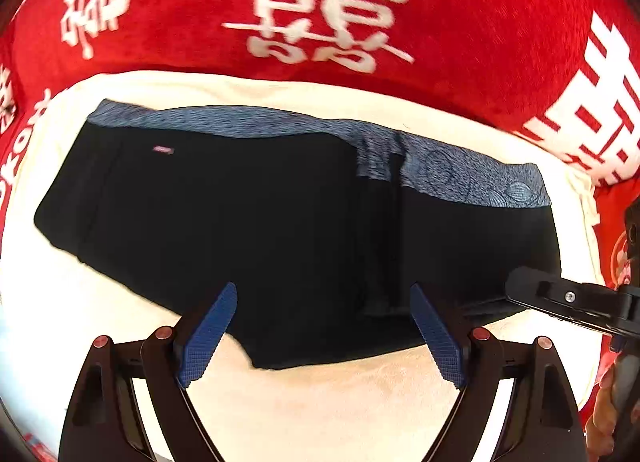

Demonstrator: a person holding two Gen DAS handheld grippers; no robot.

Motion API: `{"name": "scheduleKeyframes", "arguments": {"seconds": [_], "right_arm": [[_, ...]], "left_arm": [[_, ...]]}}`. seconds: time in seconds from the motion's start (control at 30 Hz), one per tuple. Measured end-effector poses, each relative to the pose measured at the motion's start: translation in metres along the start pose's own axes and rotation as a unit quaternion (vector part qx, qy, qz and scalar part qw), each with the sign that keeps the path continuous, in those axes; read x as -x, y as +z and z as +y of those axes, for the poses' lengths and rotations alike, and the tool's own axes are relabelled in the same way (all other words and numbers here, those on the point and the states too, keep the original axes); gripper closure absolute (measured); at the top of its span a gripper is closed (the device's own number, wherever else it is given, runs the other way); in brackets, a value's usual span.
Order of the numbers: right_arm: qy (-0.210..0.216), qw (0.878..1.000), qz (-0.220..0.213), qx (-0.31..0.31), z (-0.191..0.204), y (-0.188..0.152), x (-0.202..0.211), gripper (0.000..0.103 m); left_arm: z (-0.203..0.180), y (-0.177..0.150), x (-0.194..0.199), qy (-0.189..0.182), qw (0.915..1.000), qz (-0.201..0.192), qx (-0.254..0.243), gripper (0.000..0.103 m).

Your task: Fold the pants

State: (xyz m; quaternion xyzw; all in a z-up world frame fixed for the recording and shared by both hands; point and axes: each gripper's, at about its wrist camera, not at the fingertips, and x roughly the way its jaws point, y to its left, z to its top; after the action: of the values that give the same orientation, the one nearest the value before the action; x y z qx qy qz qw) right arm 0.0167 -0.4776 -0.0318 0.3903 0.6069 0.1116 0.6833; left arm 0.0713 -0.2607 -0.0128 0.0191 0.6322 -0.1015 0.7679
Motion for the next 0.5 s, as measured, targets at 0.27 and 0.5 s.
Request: {"name": "scheduleKeyframes", "arguments": {"seconds": [0.27,0.5], "right_arm": [[-0.013,0.999,0.018,0.025,0.042,-0.015,-0.013,0.049],[-0.075,0.993,0.064,0.061,0.083,-0.043,-0.062,0.043]], "left_arm": [[0.057,-0.014,0.007,-0.005,0.9996,0.019,0.02,0.014],[0.122,-0.03,0.006,-0.002,0.9972,0.037,0.065,0.014]]}}
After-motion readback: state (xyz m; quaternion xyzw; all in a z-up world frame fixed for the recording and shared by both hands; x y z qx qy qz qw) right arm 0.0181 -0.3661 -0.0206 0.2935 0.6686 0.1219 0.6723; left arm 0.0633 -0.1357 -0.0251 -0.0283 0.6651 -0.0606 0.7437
